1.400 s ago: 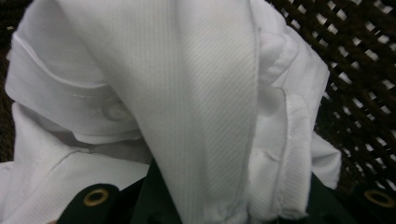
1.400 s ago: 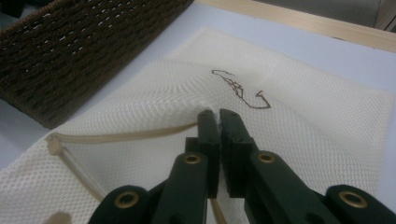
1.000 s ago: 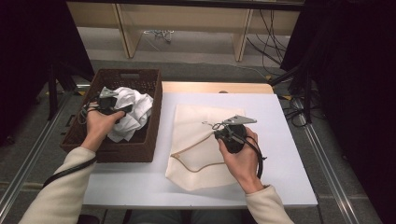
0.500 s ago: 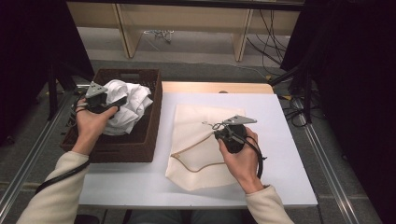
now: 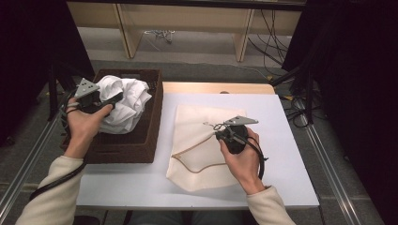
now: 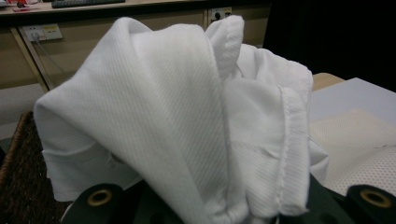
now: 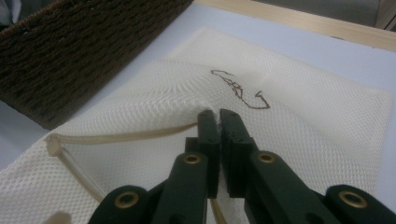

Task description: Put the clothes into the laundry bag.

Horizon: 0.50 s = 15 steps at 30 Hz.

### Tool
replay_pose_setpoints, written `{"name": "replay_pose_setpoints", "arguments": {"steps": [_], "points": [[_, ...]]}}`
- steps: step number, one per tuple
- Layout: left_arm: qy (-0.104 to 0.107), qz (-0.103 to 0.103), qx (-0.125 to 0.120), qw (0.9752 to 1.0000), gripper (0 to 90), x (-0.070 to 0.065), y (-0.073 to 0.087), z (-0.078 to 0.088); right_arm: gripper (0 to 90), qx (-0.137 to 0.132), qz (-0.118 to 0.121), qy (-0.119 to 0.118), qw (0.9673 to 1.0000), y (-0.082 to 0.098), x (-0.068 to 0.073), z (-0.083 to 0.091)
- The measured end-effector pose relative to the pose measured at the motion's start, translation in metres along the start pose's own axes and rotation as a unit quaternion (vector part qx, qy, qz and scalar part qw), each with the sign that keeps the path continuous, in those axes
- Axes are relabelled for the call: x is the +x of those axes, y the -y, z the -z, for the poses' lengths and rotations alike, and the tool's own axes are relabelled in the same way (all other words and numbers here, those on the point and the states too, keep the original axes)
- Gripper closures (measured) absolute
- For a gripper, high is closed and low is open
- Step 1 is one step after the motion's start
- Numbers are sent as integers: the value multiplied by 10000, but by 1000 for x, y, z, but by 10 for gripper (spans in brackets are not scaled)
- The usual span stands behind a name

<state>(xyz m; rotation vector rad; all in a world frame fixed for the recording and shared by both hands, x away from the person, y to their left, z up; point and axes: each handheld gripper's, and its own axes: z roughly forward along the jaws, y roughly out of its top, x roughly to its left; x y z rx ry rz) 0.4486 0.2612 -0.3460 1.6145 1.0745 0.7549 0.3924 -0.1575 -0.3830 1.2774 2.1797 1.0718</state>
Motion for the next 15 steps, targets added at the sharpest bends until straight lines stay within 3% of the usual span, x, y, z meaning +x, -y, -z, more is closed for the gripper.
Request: {"name": "replay_pose_setpoints", "arguments": {"steps": [13, 15], "points": [[113, -233, -321, 9992, 765, -12, -12, 18, 887, 41, -71, -13, 10000, 0, 1, 0], [137, -265, -385, 9988, 766, -14, -14, 21, 887, 20, 16, -36, 10000, 0, 0, -1]]}}
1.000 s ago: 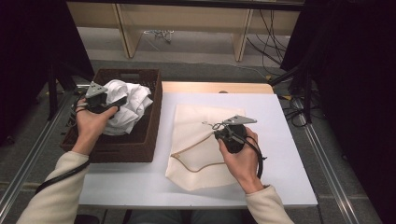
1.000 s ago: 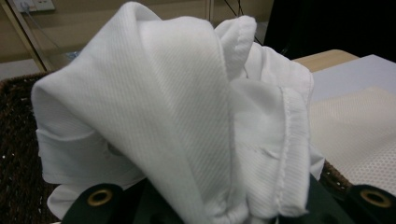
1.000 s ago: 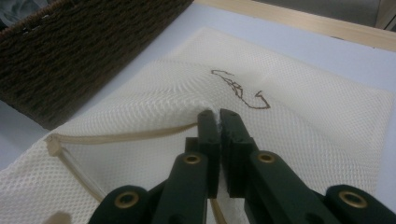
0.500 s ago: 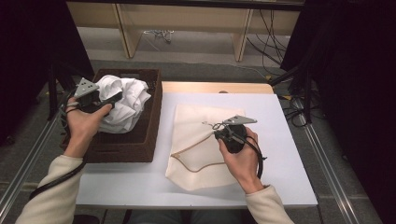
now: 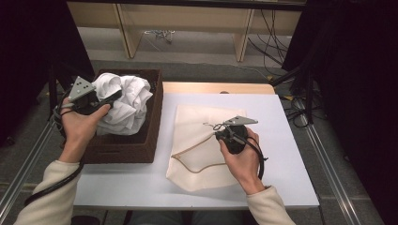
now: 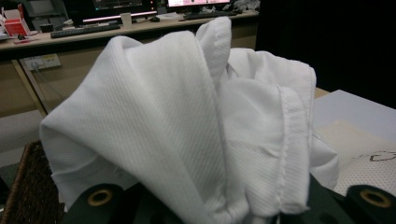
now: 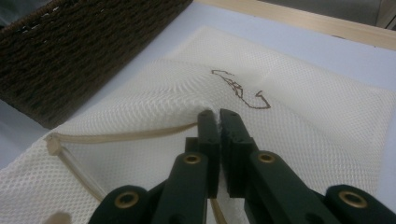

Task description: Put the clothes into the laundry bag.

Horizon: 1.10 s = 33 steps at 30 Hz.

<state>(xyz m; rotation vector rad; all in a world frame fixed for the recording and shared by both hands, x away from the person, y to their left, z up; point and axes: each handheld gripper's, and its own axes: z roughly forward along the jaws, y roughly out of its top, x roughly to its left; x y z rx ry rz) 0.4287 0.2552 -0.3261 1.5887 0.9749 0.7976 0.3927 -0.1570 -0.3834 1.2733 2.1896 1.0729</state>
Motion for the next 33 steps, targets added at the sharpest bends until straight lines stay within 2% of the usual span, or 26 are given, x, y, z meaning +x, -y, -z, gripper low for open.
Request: {"name": "replay_pose_setpoints", "arguments": {"steps": [4, 7, 8, 9, 10, 11, 16, 23, 28, 33], "points": [[47, -79, -120, 9999, 766, -6, -6, 7, 887, -18, 34, 22, 10000, 0, -1, 0], [54, -141, -246, 9996, 767, -9, -11, 11, 887, 9, -46, 21, 10000, 0, 0, 0], [64, -152, -273, 9995, 766, -10, -12, 13, 887, -13, 28, 20, 10000, 0, -1, 0], [35, -387, -354, 9986, 767, -8, -15, 14, 887, -35, 38, 14, 10000, 0, -1, -1], [49, -431, -364, 9984, 767, -8, -16, 15, 887, -15, 31, 20, 10000, 0, -1, 0], [62, -416, -373, 9984, 767, -10, -17, 17, 887, 14, -83, 23, 10000, 0, 1, 0], [134, -435, -441, 9980, 767, -17, -21, 24, 887, -3, -27, 40, 10000, 0, 0, 0], [216, -417, -560, 9973, 767, -26, -23, 33, 886, -6, -78, 32, 10000, 0, 0, 1], [321, -417, -729, 9960, 767, -32, -28, 43, 887, -29, -47, 27, 10000, 0, 0, 0], [390, -482, -783, 9950, 767, -39, -31, 51, 887, -16, -27, 28, 10000, 0, 0, 0]]}}
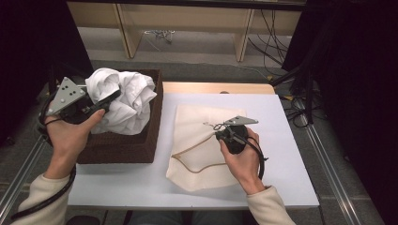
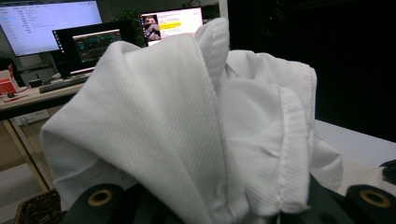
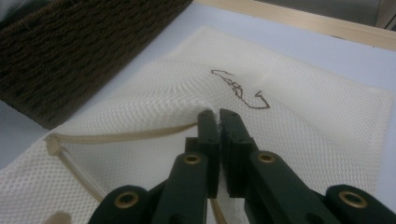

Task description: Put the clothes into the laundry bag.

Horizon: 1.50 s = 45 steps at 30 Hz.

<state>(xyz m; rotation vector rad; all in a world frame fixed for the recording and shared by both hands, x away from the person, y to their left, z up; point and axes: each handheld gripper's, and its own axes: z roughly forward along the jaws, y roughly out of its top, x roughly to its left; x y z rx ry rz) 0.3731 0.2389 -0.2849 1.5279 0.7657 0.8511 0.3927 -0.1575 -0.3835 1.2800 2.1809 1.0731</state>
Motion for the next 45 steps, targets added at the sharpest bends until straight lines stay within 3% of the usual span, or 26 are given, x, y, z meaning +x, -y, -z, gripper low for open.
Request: {"name": "replay_pose_setpoints", "arguments": {"steps": [13, 15, 20, 24, 26, 28, 29, 30, 31, 32, 33, 34, 35, 36, 37, 38, 42, 43, 45], "points": [[218, -128, -143, 9996, 766, -13, -11, 10, 886, -29, 55, -50, 10000, 0, 0, -1], [263, -114, -158, 9995, 767, -15, -12, 11, 887, -35, 157, -5, 9999, 0, -1, 0], [403, -155, -215, 9988, 767, -21, -17, 15, 887, 27, 0, -36, 10000, 0, 1, 0], [557, -189, -262, 9979, 767, -27, -22, 19, 887, 25, 29, -39, 10000, 0, 1, 0], [669, -44, -267, 9974, 767, -32, -22, 20, 887, -17, 99, 0, 9999, 0, -1, -1], [679, -86, -303, 9972, 767, -35, -24, 22, 886, -14, 97, -4, 10000, 0, -1, 0], [834, 113, -284, 9960, 767, -38, -24, 22, 886, -2, 69, 5, 10000, 0, 0, -1], [743, -49, -339, 9966, 767, -38, -24, 22, 886, 4, 68, -31, 10000, 0, 0, 0], [771, -36, -319, 9965, 767, -40, -25, 23, 886, 27, 3, -35, 10000, 0, 1, 0], [771, -161, -347, 9963, 767, -39, -26, 24, 887, 16, 35, -24, 10000, 0, 0, -1], [775, -645, -382, 9942, 767, -34, -29, 23, 887, 5, 13, -24, 10000, 0, 1, -1], [826, -709, -390, 9933, 767, -35, -30, 24, 887, 10, 20, -22, 10000, 0, 1, -1], [850, -615, -376, 9938, 767, -37, -30, 25, 886, 8, 9, -4, 10000, 0, 1, -1], [926, -129, -363, 9950, 767, -45, -28, 26, 887, 4, 22, -22, 10000, 0, 1, -1], [942, -488, -382, 9936, 767, -41, -30, 25, 886, 4, 56, -21, 10000, 0, 0, -1], [994, -19, -339, 9945, 767, -49, -29, 27, 886, -13, 100, -24, 9999, 0, 0, -1], [1195, -136, -326, 9922, 767, -55, -31, 28, 886, -5, 106, -35, 9999, 0, 0, -1], [1205, -438, -358, 9911, 767, -53, -32, 28, 886, -14, 164, -42, 9999, 0, -1, -1], [1264, -568, -349, 9897, 767, -56, -32, 27, 886, -9, 138, -36, 9999, 0, 0, -1]]}}
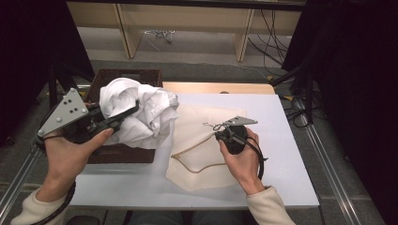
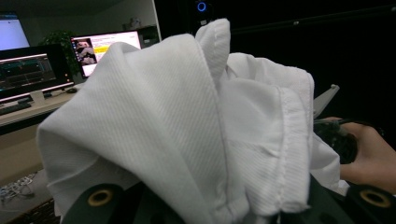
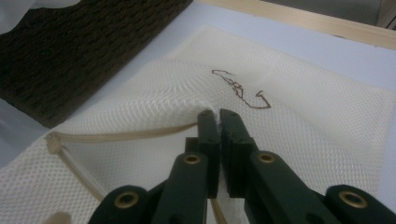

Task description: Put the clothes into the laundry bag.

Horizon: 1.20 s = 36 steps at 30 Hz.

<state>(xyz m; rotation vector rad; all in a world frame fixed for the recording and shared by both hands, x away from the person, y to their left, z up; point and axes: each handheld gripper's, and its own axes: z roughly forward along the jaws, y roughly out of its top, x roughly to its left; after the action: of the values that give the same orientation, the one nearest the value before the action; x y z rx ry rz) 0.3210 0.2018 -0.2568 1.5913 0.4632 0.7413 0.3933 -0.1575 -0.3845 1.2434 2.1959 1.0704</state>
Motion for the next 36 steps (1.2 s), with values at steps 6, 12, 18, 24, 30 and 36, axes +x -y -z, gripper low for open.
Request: {"name": "replay_pose_setpoints", "arguments": {"steps": [6, 12, 18, 24, 30, 36], "points": [[220, 102, 25, 9997, 767, -13, 0, 0, 887, -19, -17, -14, 10000, 0, 0, -1], [498, 420, 122, 9978, 766, -33, 3, -1, 886, 23, -82, -8, 10000, 0, 1, 0], [749, 516, 138, 9958, 766, -46, 4, -1, 887, 33, -151, -21, 9999, 0, 1, 1], [1085, 417, 121, 9931, 766, -63, 0, 1, 887, 36, -153, -17, 9999, 0, 1, 1], [1311, 404, 185, 9904, 765, -72, 0, -1, 886, 48, -196, 27, 9998, 0, 1, 3], [1552, 461, 240, 9865, 765, -81, 0, -4, 886, -4, -128, 13, 9999, 0, 0, 2]]}}
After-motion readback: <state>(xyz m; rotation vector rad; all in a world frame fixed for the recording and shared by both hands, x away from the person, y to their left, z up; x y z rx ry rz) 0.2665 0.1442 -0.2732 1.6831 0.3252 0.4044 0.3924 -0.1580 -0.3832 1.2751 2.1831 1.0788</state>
